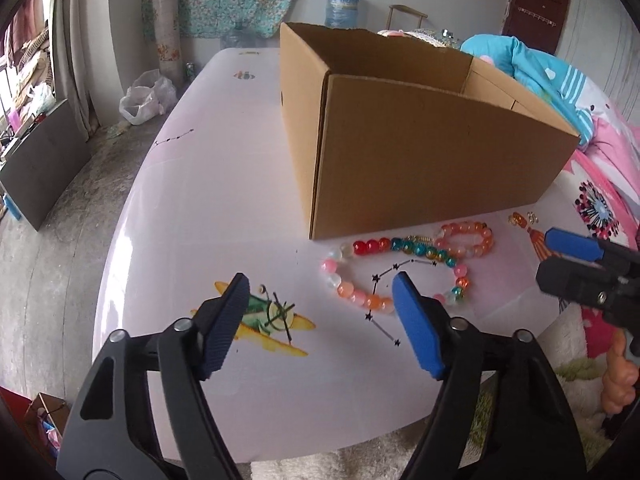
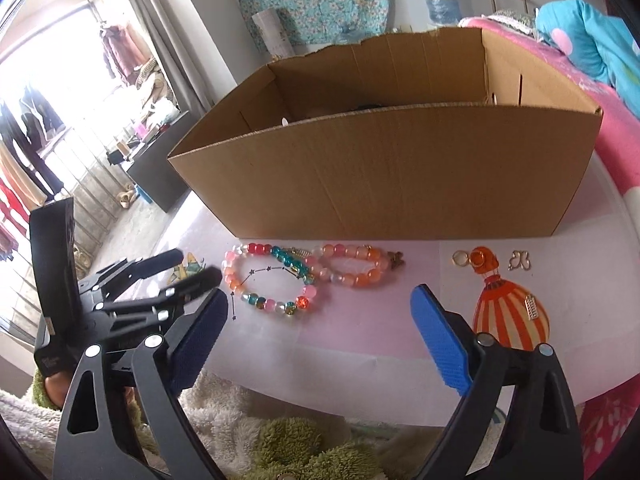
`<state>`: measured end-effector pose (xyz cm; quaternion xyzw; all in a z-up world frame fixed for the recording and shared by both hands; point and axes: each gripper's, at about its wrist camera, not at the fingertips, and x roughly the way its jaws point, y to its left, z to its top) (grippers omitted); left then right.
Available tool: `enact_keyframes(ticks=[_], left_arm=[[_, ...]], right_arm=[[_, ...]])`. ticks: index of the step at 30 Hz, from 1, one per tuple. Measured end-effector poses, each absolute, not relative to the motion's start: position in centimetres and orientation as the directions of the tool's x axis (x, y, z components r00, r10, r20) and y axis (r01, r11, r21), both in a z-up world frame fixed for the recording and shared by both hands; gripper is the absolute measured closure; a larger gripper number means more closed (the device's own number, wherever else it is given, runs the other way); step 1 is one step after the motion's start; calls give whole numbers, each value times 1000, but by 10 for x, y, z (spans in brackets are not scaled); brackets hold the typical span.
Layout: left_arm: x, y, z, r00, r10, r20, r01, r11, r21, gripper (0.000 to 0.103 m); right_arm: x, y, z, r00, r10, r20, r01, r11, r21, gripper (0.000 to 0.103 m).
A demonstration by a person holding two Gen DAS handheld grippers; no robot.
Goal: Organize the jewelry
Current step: 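Move both grippers toward the beaded bracelets beside the box, then close both grippers together on the red-teal-pink bead bracelet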
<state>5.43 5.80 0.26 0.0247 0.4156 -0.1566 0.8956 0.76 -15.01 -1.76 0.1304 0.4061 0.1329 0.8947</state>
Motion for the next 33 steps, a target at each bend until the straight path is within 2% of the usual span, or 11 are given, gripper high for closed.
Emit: enact_keyframes(ticks=[6, 10, 14, 17, 24, 33], left_arm=[[62, 52, -2, 599, -241, -763, 307, 950, -58, 52], [67, 41, -13, 589, -170, -790, 306, 952, 23, 63], [61, 33, -17, 619, -111, -778, 309, 945, 111, 63], [55, 33, -17, 615, -103, -782, 326, 936, 133, 65], [42, 41, -16, 584, -107, -804, 329, 938, 114, 65], [41, 44, -13, 569, -159, -807, 345, 937, 59, 65]], right_arm=[[9, -156, -24, 616, 349, -706, -102, 924, 368, 25], [10, -157, -28, 604, 354, -714, -83, 919, 386, 33], [9, -155, -29, 598, 352, -720, -79, 920, 384, 38], [7, -154, -28, 598, 352, -720, -84, 921, 381, 42], [10, -142, -28, 579, 375, -724, -118, 917, 381, 52], [40, -116, -37, 510, 447, -735, -184, 892, 414, 69]])
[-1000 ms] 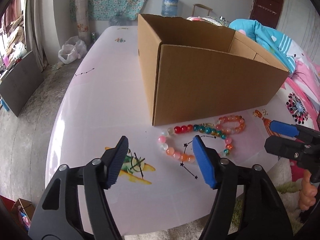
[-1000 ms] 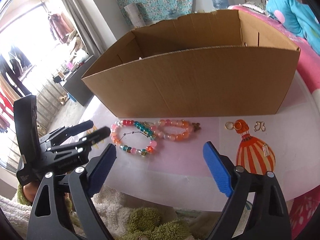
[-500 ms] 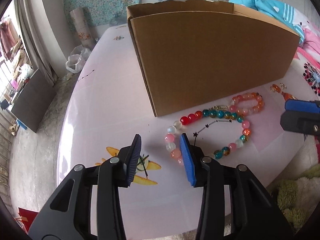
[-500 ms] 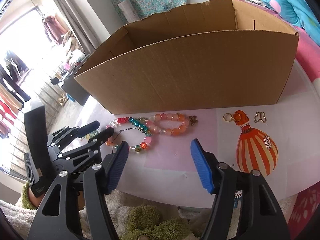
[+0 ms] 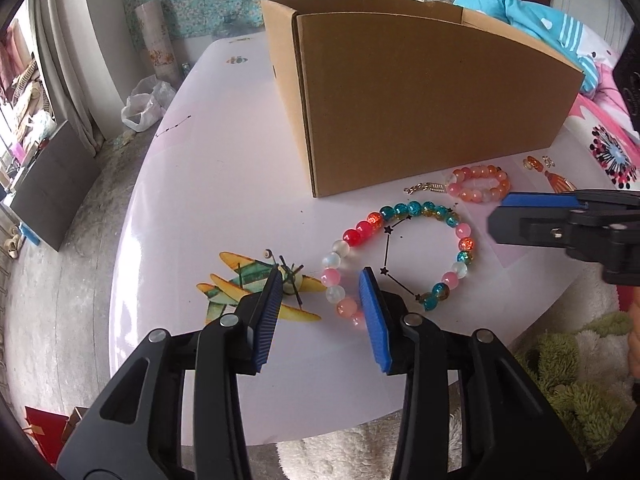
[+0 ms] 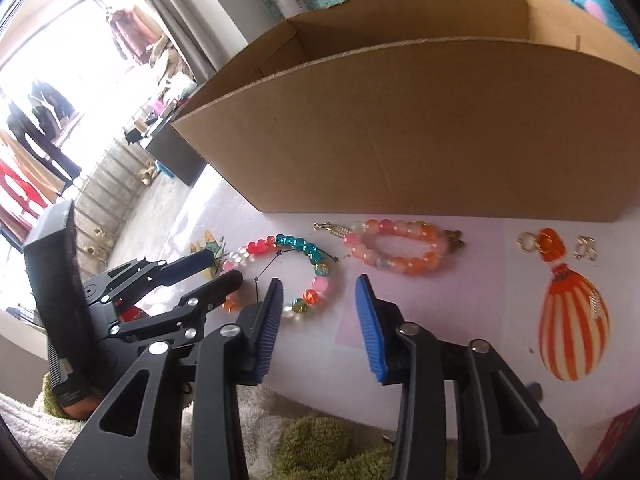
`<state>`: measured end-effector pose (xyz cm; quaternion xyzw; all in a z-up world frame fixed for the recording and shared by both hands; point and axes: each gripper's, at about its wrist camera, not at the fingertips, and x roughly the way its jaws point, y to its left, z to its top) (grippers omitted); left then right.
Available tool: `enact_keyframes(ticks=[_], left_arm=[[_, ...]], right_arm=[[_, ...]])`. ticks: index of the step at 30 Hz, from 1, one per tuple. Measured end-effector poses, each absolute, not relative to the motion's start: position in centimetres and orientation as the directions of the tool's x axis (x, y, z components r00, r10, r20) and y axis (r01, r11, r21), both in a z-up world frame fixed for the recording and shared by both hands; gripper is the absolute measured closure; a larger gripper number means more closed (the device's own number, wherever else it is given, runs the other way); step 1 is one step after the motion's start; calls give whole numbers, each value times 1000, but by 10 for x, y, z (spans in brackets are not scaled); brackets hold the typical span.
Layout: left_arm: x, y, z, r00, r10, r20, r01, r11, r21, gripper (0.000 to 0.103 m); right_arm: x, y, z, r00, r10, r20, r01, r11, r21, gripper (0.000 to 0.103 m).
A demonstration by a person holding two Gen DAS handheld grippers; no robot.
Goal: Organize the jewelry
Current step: 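Close both grippers together on the red-teal-pink bead bracelet, then carry the bead bracelet over the box and open both grippers inside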
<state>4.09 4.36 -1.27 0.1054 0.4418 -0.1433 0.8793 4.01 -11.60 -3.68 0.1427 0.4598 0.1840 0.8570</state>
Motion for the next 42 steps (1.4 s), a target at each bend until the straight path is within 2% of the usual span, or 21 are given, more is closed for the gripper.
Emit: enact_keyframes(ticks=[2, 5, 15, 17, 21, 22, 26, 36, 42], left_arm=[[40, 42, -13, 564, -170, -808, 357, 933, 52, 70], [43, 37, -13, 560, -179, -809, 370, 928, 51, 76], [49, 40, -14, 565, -174, -806, 374, 925, 62, 77], [49, 40, -14, 566, -176, -805, 376, 925, 62, 78], [50, 39, -15, 569, -184, -802, 391, 918, 67, 85], [51, 39, -14, 570, -186, -801, 393, 917, 66, 92], [50, 40, -13, 579, -195, -792, 391, 918, 60, 95], [30, 48, 27, 638, -250, -728, 402, 915, 39, 95], [14, 42, 81, 708, -310, -635, 439, 897, 53, 95]], right_arm=[[48, -111, -40, 499, 453, -739, -188, 889, 418, 75], [53, -104, -43, 496, 451, -742, -195, 891, 411, 78], [67, -64, -46, 499, 387, -775, -241, 921, 305, 84], [68, -54, -45, 511, 362, -780, -262, 930, 260, 89], [71, -39, -43, 528, 320, -787, -282, 940, 193, 92], [70, -38, -43, 529, 318, -787, -283, 940, 189, 92], [72, -37, -41, 528, 334, -781, -277, 937, 213, 93], [44, -68, -18, 594, 370, -715, -283, 927, 245, 93], [26, -83, 28, 678, 386, -626, -317, 921, 225, 93]])
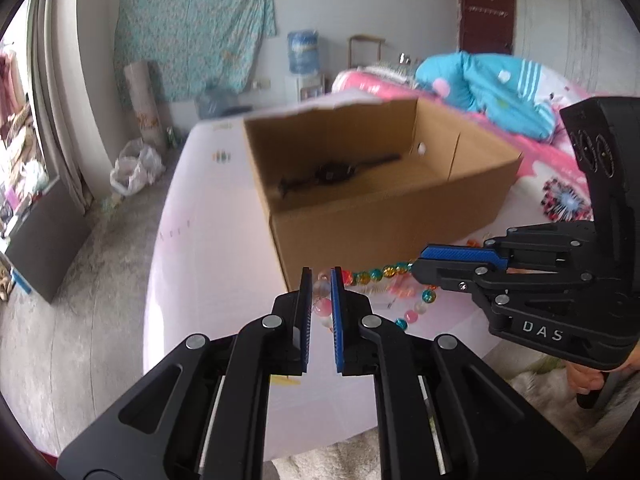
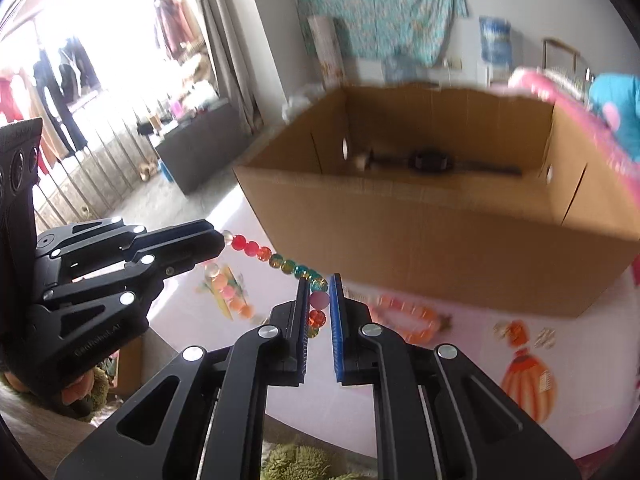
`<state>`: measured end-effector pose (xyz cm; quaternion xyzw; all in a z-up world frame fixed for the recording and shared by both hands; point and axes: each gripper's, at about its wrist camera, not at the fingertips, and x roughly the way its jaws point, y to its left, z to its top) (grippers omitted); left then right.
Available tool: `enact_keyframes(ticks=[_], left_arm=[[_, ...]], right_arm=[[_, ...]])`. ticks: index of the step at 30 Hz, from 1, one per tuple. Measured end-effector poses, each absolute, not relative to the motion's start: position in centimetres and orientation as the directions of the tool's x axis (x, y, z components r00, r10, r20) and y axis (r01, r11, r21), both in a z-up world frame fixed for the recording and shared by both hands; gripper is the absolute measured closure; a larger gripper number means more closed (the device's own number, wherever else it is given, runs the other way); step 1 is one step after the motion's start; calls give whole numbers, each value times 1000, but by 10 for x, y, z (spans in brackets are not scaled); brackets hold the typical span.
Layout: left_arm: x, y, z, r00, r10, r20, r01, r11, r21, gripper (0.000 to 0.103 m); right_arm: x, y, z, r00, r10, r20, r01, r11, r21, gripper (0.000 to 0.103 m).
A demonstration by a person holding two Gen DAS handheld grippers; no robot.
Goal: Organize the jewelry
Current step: 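Carry the bead bracelet over the box and open both grippers inside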
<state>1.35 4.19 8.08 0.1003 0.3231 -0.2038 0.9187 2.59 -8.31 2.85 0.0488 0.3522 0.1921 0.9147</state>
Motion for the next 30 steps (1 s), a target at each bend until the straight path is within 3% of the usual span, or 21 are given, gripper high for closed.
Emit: enact_keyframes(ticks=[7, 10, 15, 20, 27, 30], left_arm=[[25, 17, 158, 788, -398, -470, 503, 856, 119, 95], [51, 5, 170, 789, -416, -452, 522, 842, 136, 95], [116, -15, 141, 724, -386, -572, 538, 834, 118, 95], [159, -17, 94, 647, -307, -698, 533, 837, 125, 95], [169, -14, 75, 616, -253, -746, 542, 823, 169, 94], [168, -15, 74, 632, -229, -741, 540, 815, 209, 94]], right_arm=[[32, -111, 103, 780, 403, -479, -369, 914, 168, 93], [67, -121, 120, 773, 412, -483, -384, 909, 160, 93], [144, -132, 107, 646, 471, -600, -398, 879, 261, 93], [212, -134, 52, 416, 511, -752, -325, 856, 402, 93], [232, -112, 14, 272, 448, -852, -261, 886, 383, 92], [231, -112, 13, 283, 435, -855, -250, 894, 372, 84]])
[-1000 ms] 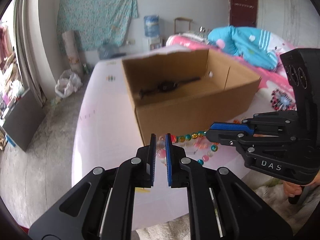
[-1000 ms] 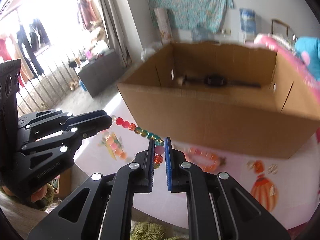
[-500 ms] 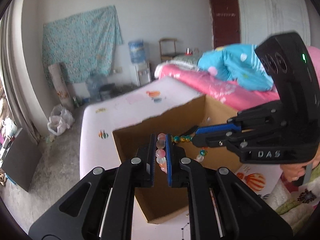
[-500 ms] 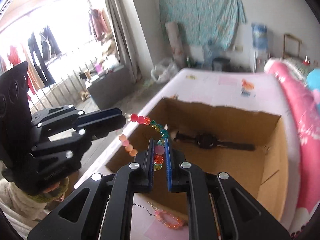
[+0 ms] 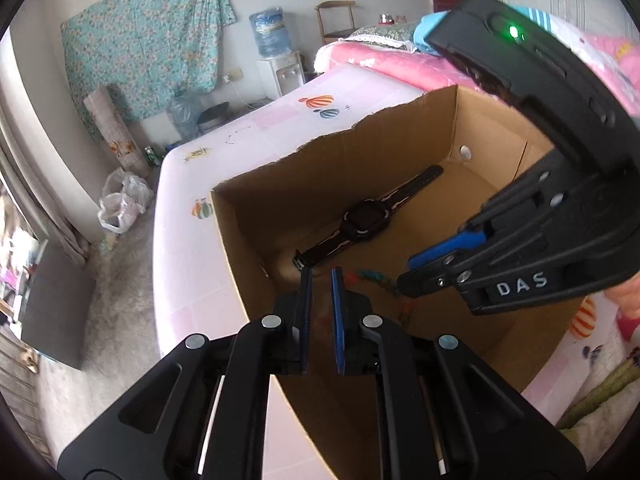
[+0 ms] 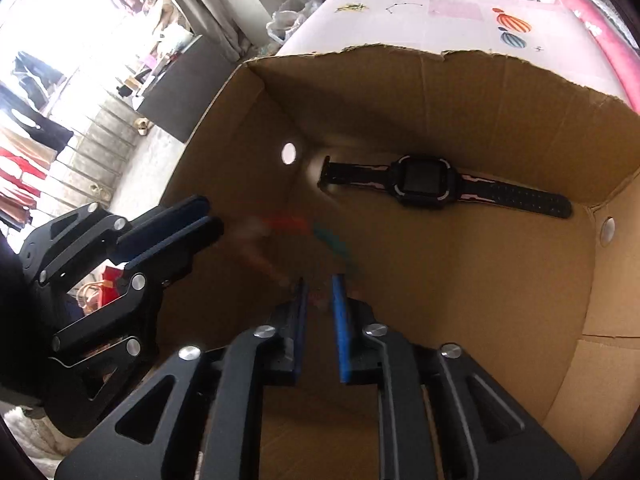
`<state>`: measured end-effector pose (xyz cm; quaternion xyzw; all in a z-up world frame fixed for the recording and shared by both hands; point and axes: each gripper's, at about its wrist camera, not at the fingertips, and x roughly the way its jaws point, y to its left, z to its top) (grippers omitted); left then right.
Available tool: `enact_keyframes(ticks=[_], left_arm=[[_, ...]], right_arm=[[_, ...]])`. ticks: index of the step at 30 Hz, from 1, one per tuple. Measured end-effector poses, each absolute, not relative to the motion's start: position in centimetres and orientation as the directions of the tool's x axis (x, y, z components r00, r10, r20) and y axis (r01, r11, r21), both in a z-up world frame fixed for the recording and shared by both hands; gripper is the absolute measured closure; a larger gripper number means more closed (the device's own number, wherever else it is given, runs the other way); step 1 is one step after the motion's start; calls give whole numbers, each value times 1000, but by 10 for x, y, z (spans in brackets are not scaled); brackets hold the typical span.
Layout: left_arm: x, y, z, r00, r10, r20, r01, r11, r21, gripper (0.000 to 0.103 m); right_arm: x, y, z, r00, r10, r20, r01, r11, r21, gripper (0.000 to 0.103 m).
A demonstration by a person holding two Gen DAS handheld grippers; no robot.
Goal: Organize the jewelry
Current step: 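Carry the bead bracelet over the box and open both grippers inside, then withdraw both grippers from the box back over the table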
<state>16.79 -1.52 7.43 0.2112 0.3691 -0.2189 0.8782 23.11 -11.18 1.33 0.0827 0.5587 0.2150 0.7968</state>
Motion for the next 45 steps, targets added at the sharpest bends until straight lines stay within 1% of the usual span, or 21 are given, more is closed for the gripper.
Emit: enact_keyframes(ticks=[5, 9, 10, 11, 12, 13, 15, 17, 20, 21, 22, 23, 25, 26, 28, 30, 32, 34, 37, 42, 45], left_arm=[[166, -8, 81, 648, -233, -725, 524, 827, 202, 94], [157, 3, 95, 678, -244, -693, 504, 841, 196, 94], [152, 7, 100, 688, -249, -681, 496, 847, 191, 93], [145, 11, 106, 698, -257, -668, 486, 855, 179, 89], [141, 15, 110, 705, -263, -658, 479, 861, 169, 85], [133, 21, 115, 717, -269, -643, 468, 869, 158, 79], [115, 34, 125, 742, -281, -608, 448, 884, 137, 71], [100, 42, 130, 761, -277, -587, 425, 896, 129, 56], [71, 55, 128, 775, -274, -570, 397, 912, 102, 36], [63, 58, 124, 771, -277, -573, 396, 914, 91, 34], [57, 59, 122, 767, -279, -578, 396, 914, 83, 30], [49, 61, 115, 760, -274, -590, 388, 919, 73, 25], [39, 61, 103, 746, -258, -614, 372, 926, 63, 23], [35, 59, 92, 729, -253, -636, 365, 930, 49, 20], [32, 57, 72, 694, -241, -679, 353, 935, 29, 19], [33, 51, 49, 655, -209, -726, 334, 942, 30, 19], [34, 47, 29, 613, -209, -762, 329, 944, 5, 19], [38, 40, 8, 560, -187, -807, 311, 950, -4, 19], [35, 33, -9, 537, -164, -828, 313, 950, 15, 19], [40, 24, -23, 527, -117, -842, 291, 955, 50, 19], [42, 21, -23, 535, -107, -838, 272, 961, 51, 19]], right_arm=[[220, -123, 13, 311, 449, -838, -236, 890, 390, 83], [205, -133, 30, 377, 462, -803, -246, 885, 395, 82], [196, -137, 38, 411, 462, -786, -250, 886, 391, 80], [190, -140, 45, 432, 464, -774, -254, 886, 389, 75], [187, -143, 50, 450, 466, -762, -256, 885, 389, 72], [175, -148, 59, 484, 469, -738, -260, 883, 390, 69], [160, -152, 75, 535, 476, -698, -273, 879, 390, 59], [135, -159, 88, 592, 482, -646, -290, 875, 387, 49], [101, -163, 101, 653, 477, -588, -304, 876, 373, 40], [91, -165, 104, 664, 476, -576, -306, 876, 372, 38], [77, -169, 104, 677, 482, -556, -311, 872, 377, 33], [66, -174, 103, 689, 480, -543, -304, 872, 384, 30], [51, -181, 95, 714, 459, -528, -272, 878, 395, 25], [43, -186, 89, 724, 442, -529, -246, 883, 401, 21], [30, -193, 74, 733, 381, -564, -170, 905, 390, 20], [25, -196, 49, 710, 296, -639, -87, 937, 338, 20], [21, -197, 25, 675, 205, -708, -10, 963, 270, 20], [19, -197, 4, 621, 159, -767, 30, 974, 227, 20], [21, -193, -25, 559, 88, -825, 80, 984, 159, 20], [26, -184, -42, 546, -34, -837, 119, 992, 38, 20], [30, -180, -50, 545, -78, -835, 110, 994, -21, 17]])
